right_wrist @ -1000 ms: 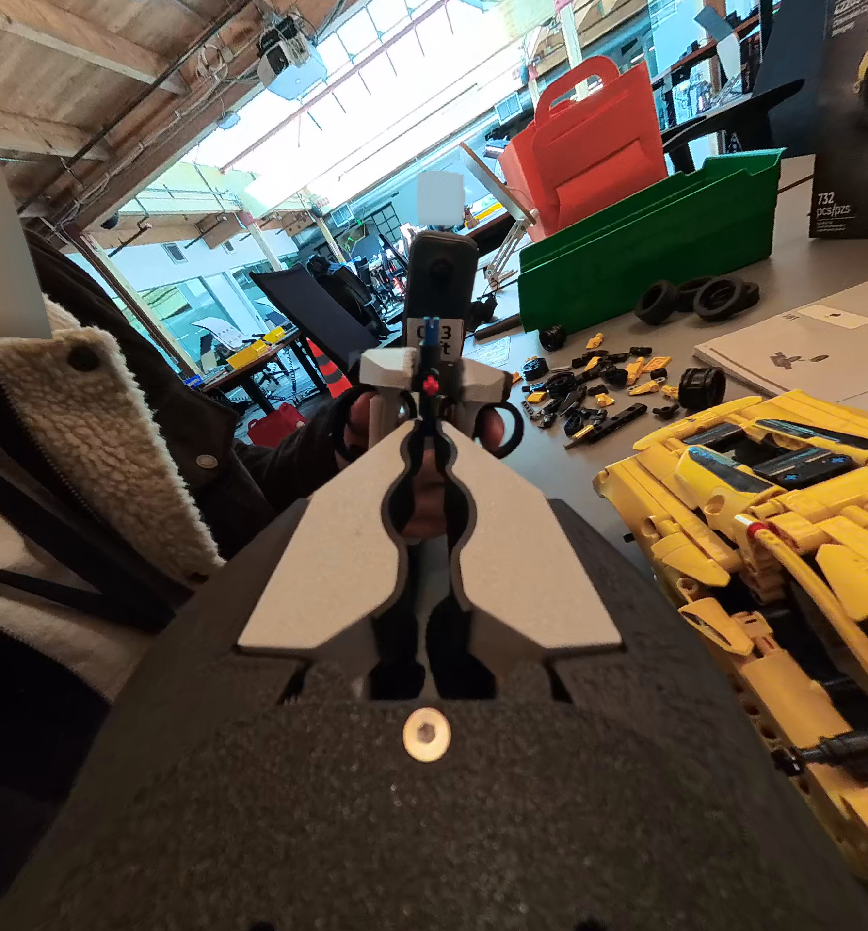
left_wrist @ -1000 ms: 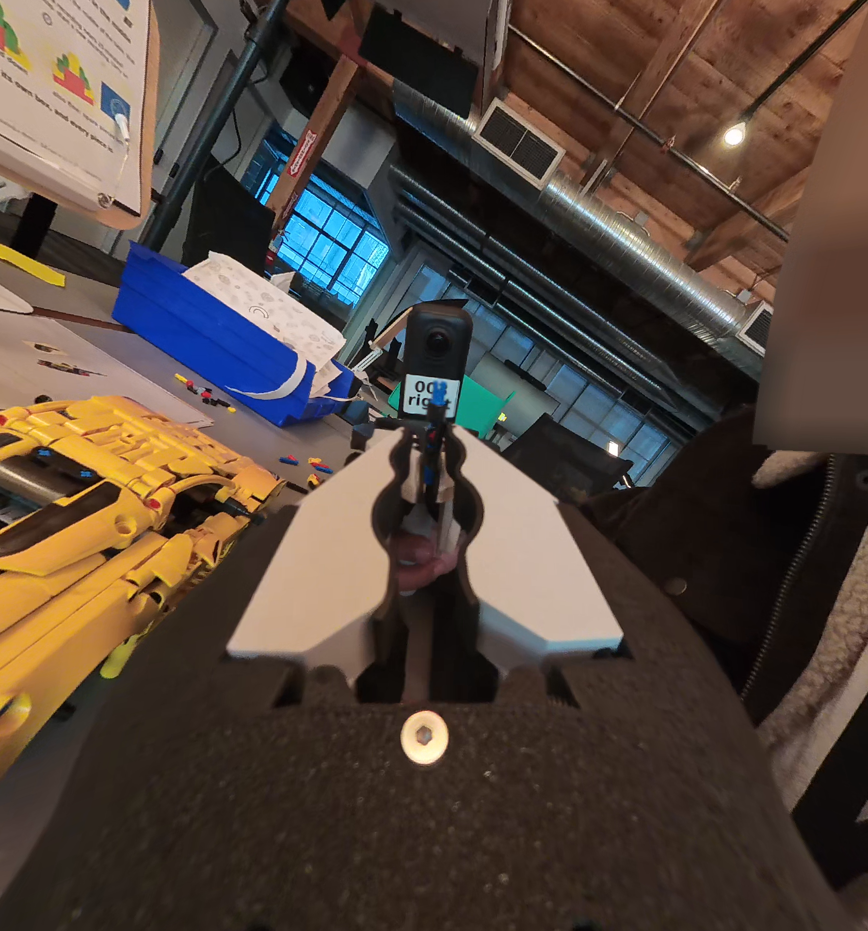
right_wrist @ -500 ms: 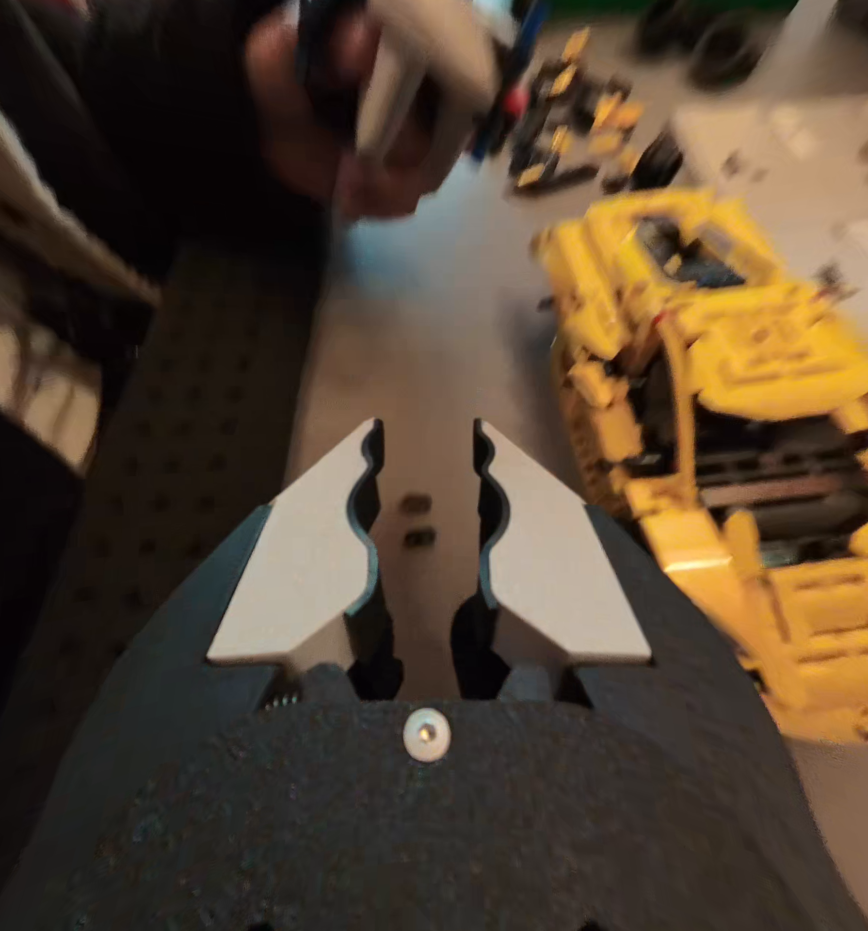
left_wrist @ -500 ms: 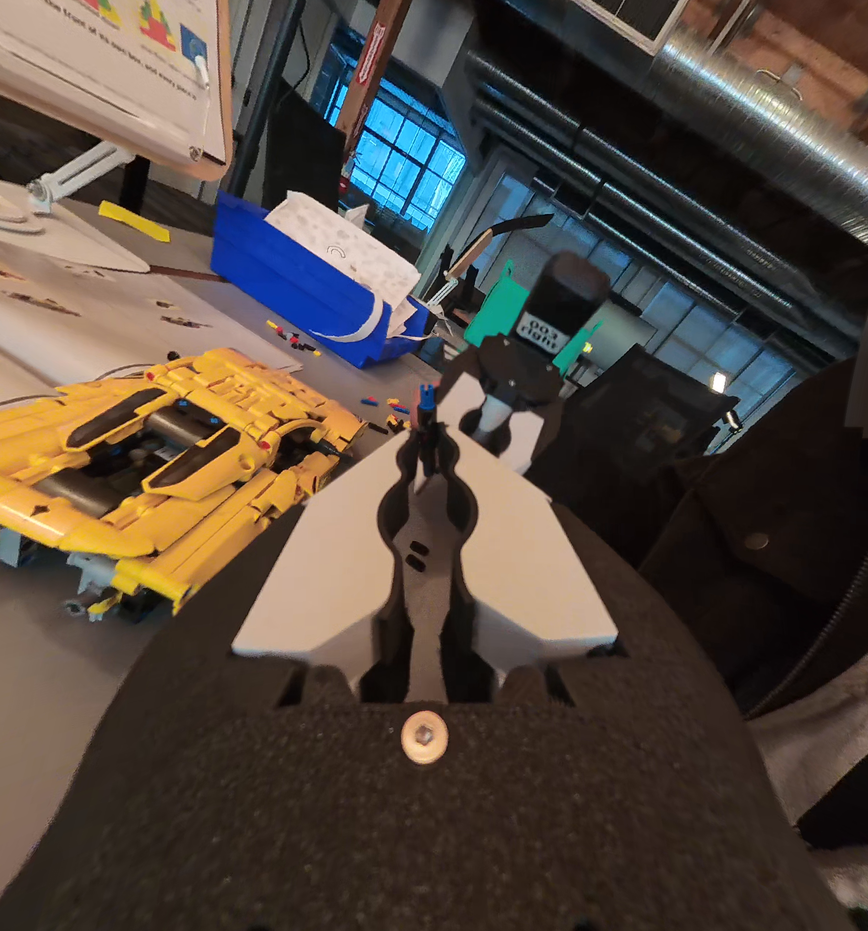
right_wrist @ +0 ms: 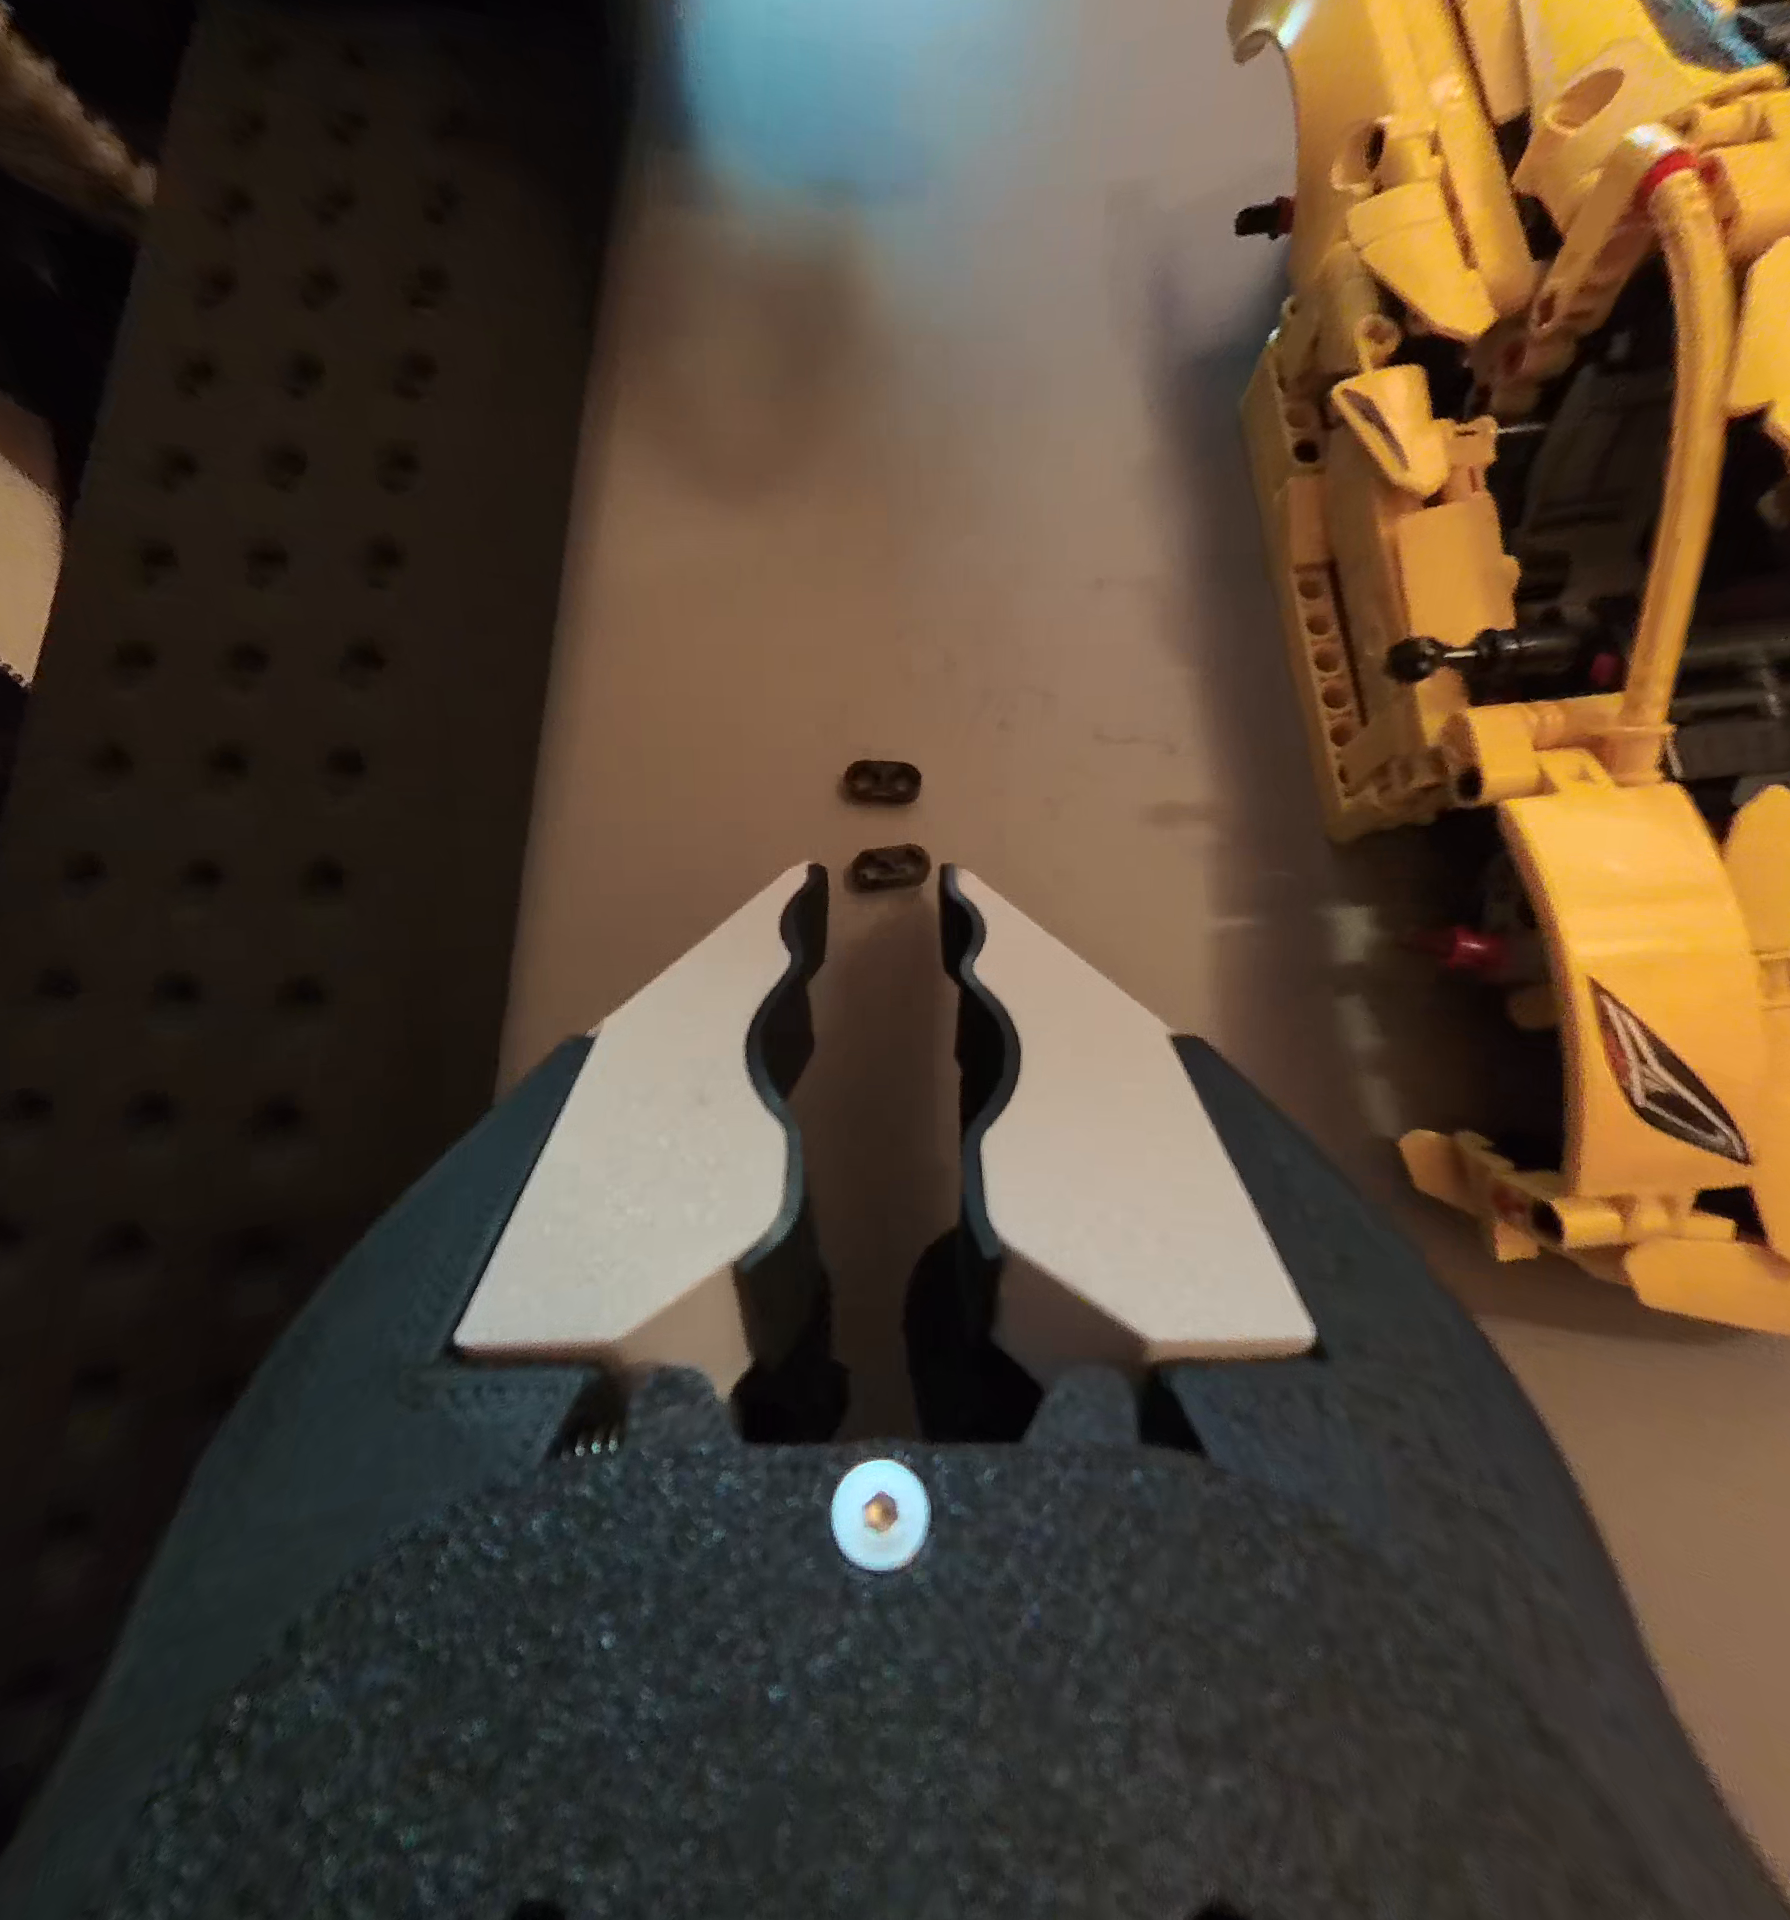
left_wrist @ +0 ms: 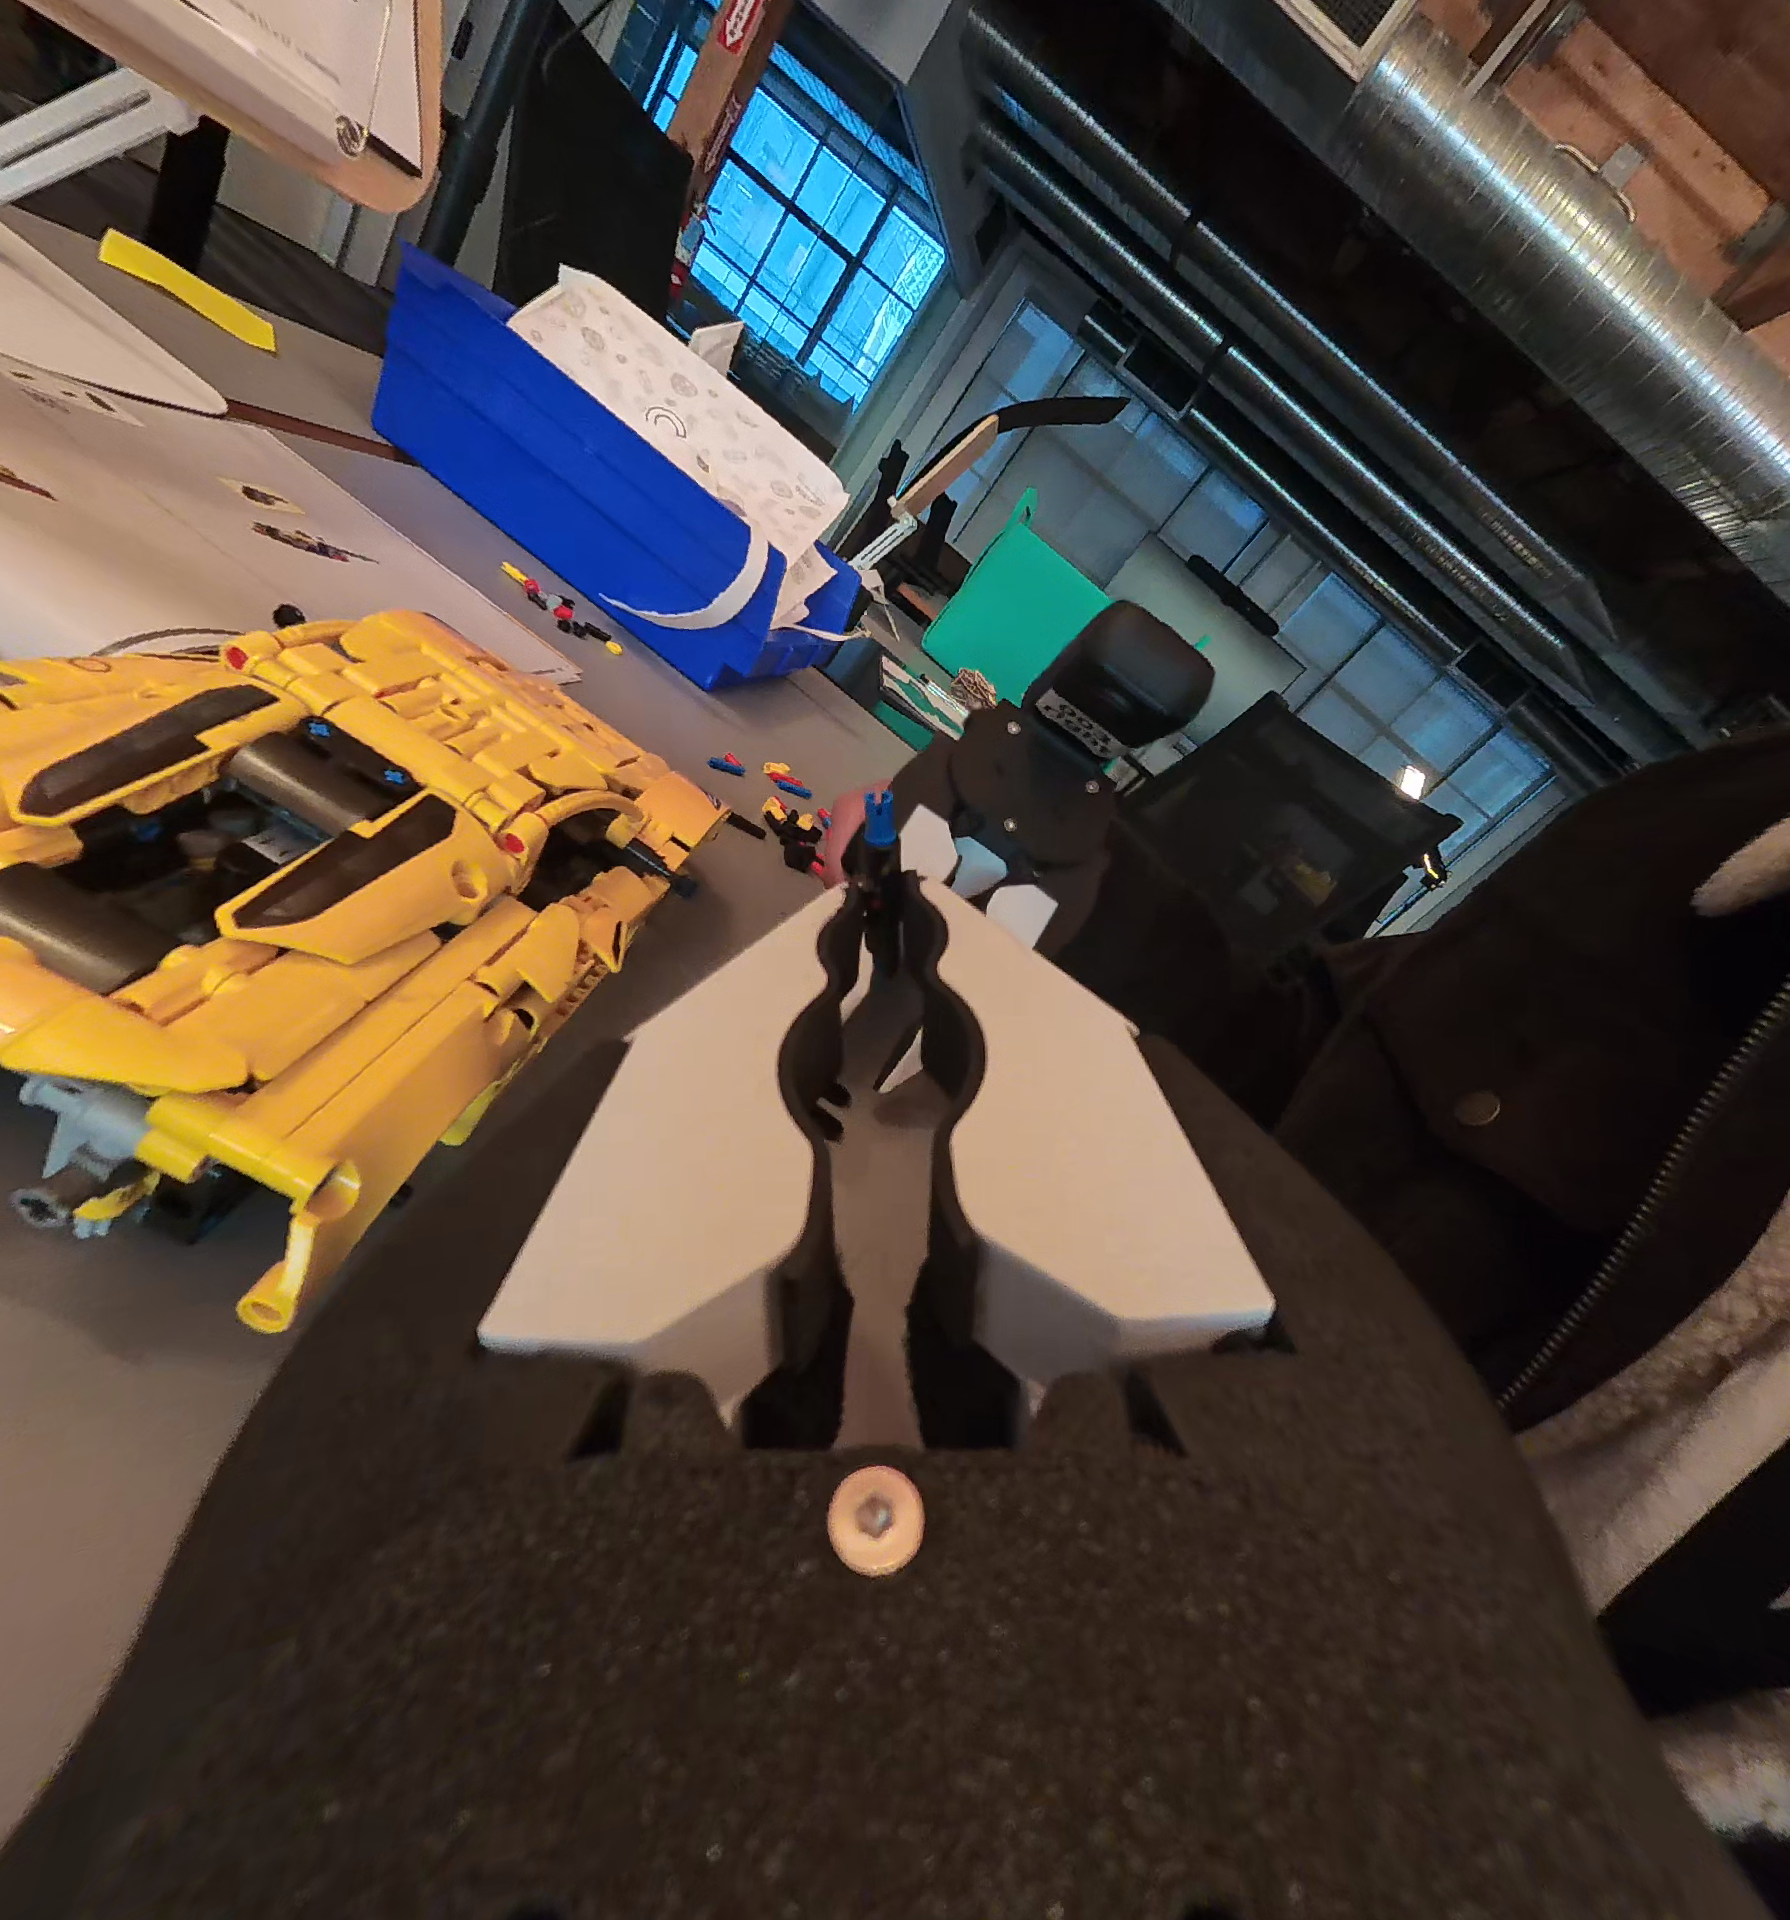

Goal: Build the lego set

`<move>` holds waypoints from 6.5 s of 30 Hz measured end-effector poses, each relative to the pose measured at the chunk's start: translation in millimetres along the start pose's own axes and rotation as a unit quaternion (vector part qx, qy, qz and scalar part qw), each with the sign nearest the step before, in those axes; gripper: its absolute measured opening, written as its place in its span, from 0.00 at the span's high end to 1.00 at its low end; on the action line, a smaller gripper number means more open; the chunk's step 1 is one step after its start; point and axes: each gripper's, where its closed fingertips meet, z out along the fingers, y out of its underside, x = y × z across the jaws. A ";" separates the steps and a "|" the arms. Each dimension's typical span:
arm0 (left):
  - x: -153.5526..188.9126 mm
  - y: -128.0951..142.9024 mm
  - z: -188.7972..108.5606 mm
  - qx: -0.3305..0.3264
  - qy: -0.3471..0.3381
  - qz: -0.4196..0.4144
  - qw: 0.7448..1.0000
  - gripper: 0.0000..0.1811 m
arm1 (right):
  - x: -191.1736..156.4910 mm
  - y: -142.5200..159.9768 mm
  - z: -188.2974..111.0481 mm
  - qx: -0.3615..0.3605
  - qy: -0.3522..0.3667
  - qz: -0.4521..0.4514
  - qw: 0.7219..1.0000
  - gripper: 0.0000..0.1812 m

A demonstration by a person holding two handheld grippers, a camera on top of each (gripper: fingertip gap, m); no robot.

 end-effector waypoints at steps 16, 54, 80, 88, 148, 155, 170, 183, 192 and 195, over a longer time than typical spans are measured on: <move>-2.0 1.4 0.8 -0.003 -0.003 -0.002 1.000 0.96 | -10.5 5.5 5.2 -0.044 -0.005 0.026 0.999 0.91; 1.1 0.2 1.5 0.000 -0.001 0.016 1.000 0.96 | 7.0 -18.3 27.3 -0.038 0.082 -0.009 0.996 0.94; 13.7 -25.0 11.7 -0.077 -0.095 0.633 0.764 0.96 | 52.8 -162.4 -59.6 0.443 -0.190 0.351 0.802 0.97; 0.8 -42.5 4.3 0.015 -0.127 0.590 0.797 0.96 | 66.1 -181.2 -57.6 0.502 -0.204 0.353 0.763 0.97; -10.2 -23.9 -0.8 -0.024 -0.081 0.547 0.833 0.96 | 63.5 -170.4 -24.2 0.459 -0.241 0.412 0.749 0.97; -12.2 -20.6 1.1 -0.035 -0.087 0.559 0.824 0.96 | 61.0 -171.6 -20.0 0.452 -0.226 0.404 0.763 0.97; -17.0 -22.7 0.3 -0.041 -0.100 0.558 0.823 0.96 | 65.3 -165.6 -16.1 0.448 -0.202 0.411 0.768 0.97; -22.1 -26.1 0.7 -0.044 -0.120 0.527 0.840 0.97 | 71.6 -166.8 -13.6 0.468 -0.173 0.424 0.756 0.97; -10.5 -28.6 -0.3 -0.020 -0.099 0.548 0.831 0.96 | 62.6 -173.6 -21.3 0.471 -0.251 0.423 0.732 0.97; -11.1 -30.5 -0.8 -0.017 -0.103 0.550 0.828 0.96 | 58.8 -172.6 -19.1 0.457 -0.255 0.418 0.742 0.97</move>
